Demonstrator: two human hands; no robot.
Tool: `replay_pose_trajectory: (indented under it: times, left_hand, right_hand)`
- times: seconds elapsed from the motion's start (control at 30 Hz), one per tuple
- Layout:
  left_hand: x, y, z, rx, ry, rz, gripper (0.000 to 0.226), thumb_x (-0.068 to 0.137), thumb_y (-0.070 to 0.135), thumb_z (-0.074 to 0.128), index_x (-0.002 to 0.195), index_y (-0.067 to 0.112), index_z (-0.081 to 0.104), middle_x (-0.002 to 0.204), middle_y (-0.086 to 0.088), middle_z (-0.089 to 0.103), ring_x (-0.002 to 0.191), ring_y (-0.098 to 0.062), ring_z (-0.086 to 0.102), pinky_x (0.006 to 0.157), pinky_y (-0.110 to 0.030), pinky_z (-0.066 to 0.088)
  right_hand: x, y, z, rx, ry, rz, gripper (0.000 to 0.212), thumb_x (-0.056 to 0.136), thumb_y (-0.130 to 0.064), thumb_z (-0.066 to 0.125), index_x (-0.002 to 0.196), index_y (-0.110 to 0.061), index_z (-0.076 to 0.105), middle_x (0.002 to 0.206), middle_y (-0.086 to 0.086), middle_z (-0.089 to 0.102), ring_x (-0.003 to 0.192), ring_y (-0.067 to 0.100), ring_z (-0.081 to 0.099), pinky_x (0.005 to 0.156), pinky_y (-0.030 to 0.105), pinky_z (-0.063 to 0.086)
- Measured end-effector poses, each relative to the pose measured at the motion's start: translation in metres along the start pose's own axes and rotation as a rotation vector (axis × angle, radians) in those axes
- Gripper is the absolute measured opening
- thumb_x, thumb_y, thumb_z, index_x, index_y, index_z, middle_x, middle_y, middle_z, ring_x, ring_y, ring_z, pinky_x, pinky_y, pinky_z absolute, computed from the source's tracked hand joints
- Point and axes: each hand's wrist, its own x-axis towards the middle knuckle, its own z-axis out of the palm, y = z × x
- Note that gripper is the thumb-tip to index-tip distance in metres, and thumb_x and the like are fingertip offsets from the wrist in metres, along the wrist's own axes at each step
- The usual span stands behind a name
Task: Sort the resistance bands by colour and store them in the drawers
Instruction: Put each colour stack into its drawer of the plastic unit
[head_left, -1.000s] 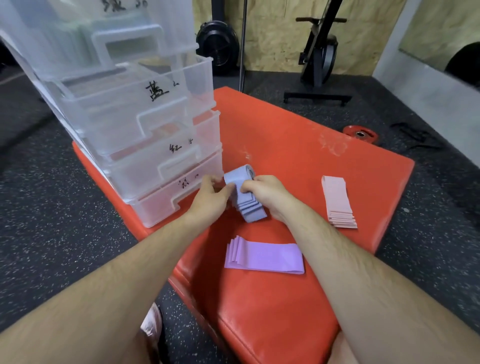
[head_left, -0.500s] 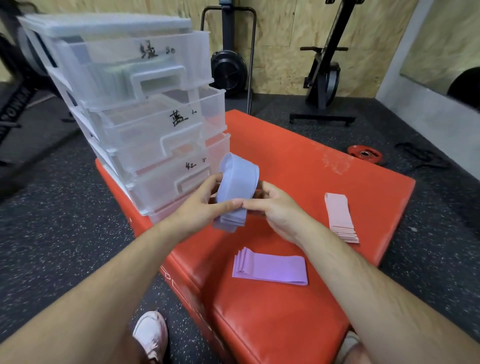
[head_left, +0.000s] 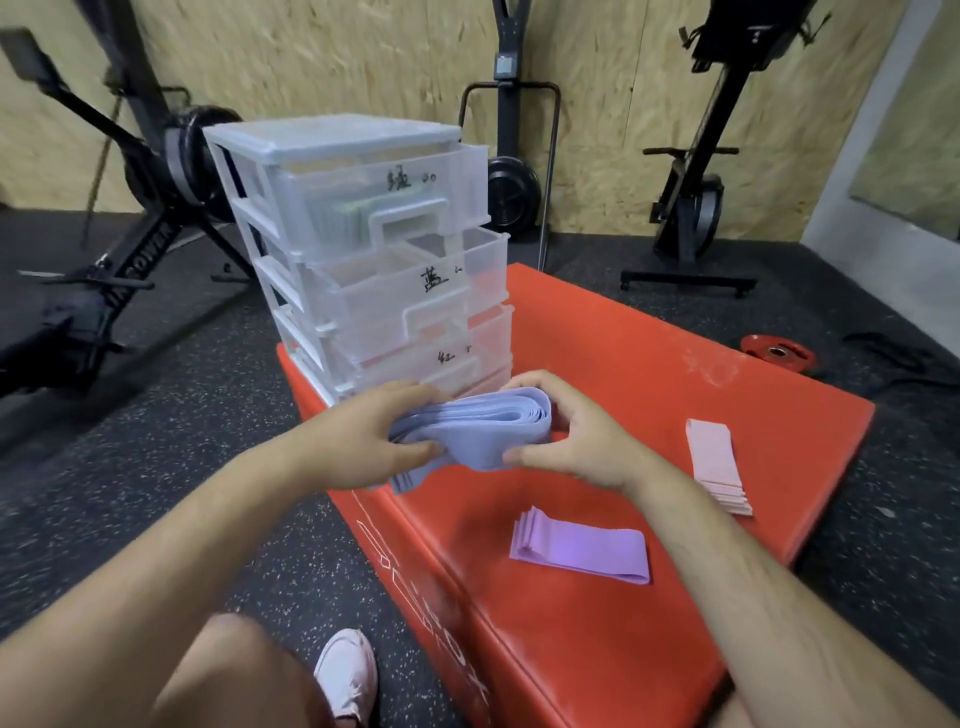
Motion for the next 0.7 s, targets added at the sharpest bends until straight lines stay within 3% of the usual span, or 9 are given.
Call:
replay_pose_trajectory:
  times: [0.1,0.17,0.27,0.37,0.47,0.57,0.7]
  left_hand:
    - [-0.015,0.009,-0.025,-0.015,0.023,-0.079,0.041,0.084,0.033,0.075,0.12,0.036,0.056,0.111,0.019,0.063,0.097,0.009,0.058,0.084,-0.014,0.048]
    - [-0.022,0.015,-0.039,0.057,0.066,-0.09,0.045,0.08,0.042,0.075,0.12,0.039,0.054,0.11,0.021,0.062,0.099,0.007,0.058,0.086,-0.018,0.048]
    - [-0.021,0.025,-0.061,0.125,0.201,-0.081,0.044,0.077,0.046,0.075,0.115,0.039,0.054,0.108,0.021,0.061,0.098,0.0,0.057,0.086,-0.027,0.048]
    - [-0.009,0.036,-0.089,0.17,0.343,-0.038,0.039,0.08,0.036,0.076,0.113,0.029,0.058,0.102,0.016,0.061,0.091,-0.004,0.057,0.076,-0.024,0.047]
    - [0.009,0.042,-0.115,0.212,0.426,-0.01,0.032,0.082,0.03,0.074,0.109,0.022,0.059,0.095,0.008,0.063,0.083,-0.01,0.059,0.069,-0.028,0.049]
    - [0.026,0.042,-0.133,0.222,0.469,-0.024,0.028,0.083,0.035,0.073,0.103,0.021,0.059,0.085,0.007,0.066,0.072,-0.009,0.063,0.062,-0.035,0.052]
    - [0.049,0.036,-0.143,0.214,0.517,-0.075,0.026,0.084,0.04,0.072,0.095,0.02,0.06,0.077,0.006,0.066,0.06,-0.003,0.061,0.048,-0.027,0.047]
  right_hand:
    - [0.004,-0.012,0.002,0.002,0.036,-0.033,0.037,0.075,-0.001,0.084,0.104,-0.014,0.065,0.094,-0.004,0.066,0.085,0.007,0.059,0.076,0.03,0.053]
    - [0.012,-0.022,0.004,-0.089,0.097,-0.071,0.035,0.076,-0.006,0.084,0.101,-0.021,0.064,0.091,-0.005,0.066,0.082,0.005,0.057,0.076,0.027,0.05]
    - [0.029,-0.048,0.003,-0.15,0.154,-0.12,0.042,0.076,-0.018,0.083,0.107,-0.034,0.06,0.097,-0.014,0.068,0.086,0.005,0.06,0.081,0.029,0.051]
    - [0.052,-0.085,-0.01,-0.246,0.18,-0.213,0.048,0.076,-0.018,0.084,0.115,-0.032,0.058,0.103,-0.012,0.069,0.091,0.004,0.063,0.083,0.022,0.05]
    - [0.078,-0.117,-0.026,-0.352,0.173,-0.196,0.058,0.073,-0.026,0.087,0.12,-0.036,0.055,0.108,-0.011,0.069,0.095,0.01,0.066,0.085,0.021,0.05]
    - [0.101,-0.131,-0.036,-0.45,0.121,-0.144,0.051,0.069,-0.028,0.089,0.111,-0.032,0.059,0.102,-0.01,0.07,0.087,0.009,0.064,0.076,0.022,0.051]
    - [0.133,-0.13,-0.038,-0.687,0.087,-0.188,0.037,0.073,-0.03,0.078,0.101,-0.029,0.055,0.092,-0.011,0.063,0.076,0.007,0.058,0.065,0.027,0.046]
